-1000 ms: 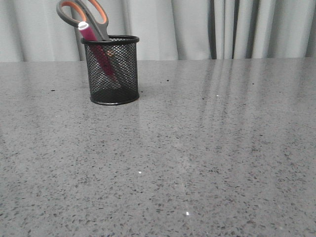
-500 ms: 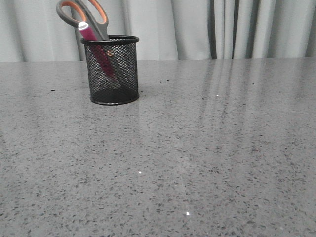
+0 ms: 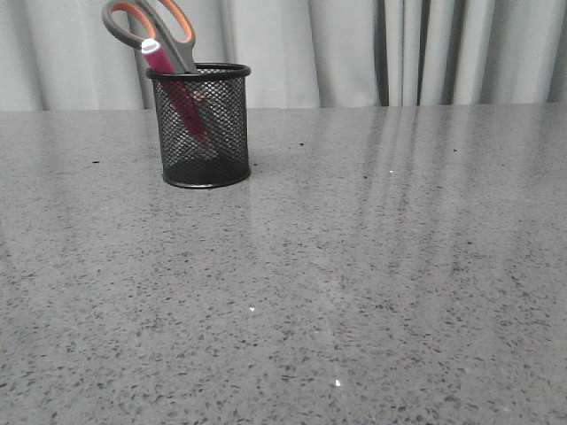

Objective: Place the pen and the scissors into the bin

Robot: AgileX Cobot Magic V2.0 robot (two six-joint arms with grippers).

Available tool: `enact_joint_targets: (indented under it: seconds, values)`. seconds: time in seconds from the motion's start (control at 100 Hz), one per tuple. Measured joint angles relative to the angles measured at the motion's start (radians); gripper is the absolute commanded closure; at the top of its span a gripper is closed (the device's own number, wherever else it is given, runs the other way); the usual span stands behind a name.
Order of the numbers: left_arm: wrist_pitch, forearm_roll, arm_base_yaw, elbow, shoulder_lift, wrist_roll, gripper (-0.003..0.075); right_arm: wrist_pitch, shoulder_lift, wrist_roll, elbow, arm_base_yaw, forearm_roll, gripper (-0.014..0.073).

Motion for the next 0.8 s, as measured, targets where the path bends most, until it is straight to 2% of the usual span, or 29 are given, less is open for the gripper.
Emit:
enact_joint_targets:
  seconds: [0.08,0.13,0.3,0.37,0.59,0.8]
  values:
    - [-0.02,0.072,0.023,0.021,0.0,-0.016,0.0739,0.0,0.0,0.0,0.0,0.0,0.0,0.0644]
    - [-0.034,0.15,0.043,0.042,0.0,-0.073,0.0739,0.0,0.0,0.0,0.0,0.0,0.0,0.0644]
    - [-0.148,0.504,0.109,0.18,-0.034,-0.504,0.0739,0.0,0.0,0.001,0.0,0.0,0.0,0.0644]
    - [-0.197,0.585,0.116,0.252,-0.056,-0.602,0.0739,0.0,0.0,0.001,0.0,0.0,0.0,0.0644]
    - [-0.213,0.665,0.118,0.407,-0.056,-0.67,0.0739,-0.006,0.0,0.001,0.002,0.0,0.0,0.0644]
    - [-0.203,0.709,0.118,0.41,-0.056,-0.675,0.0739,-0.008,0.0,0.001,0.002,0.0,0.0,0.0644]
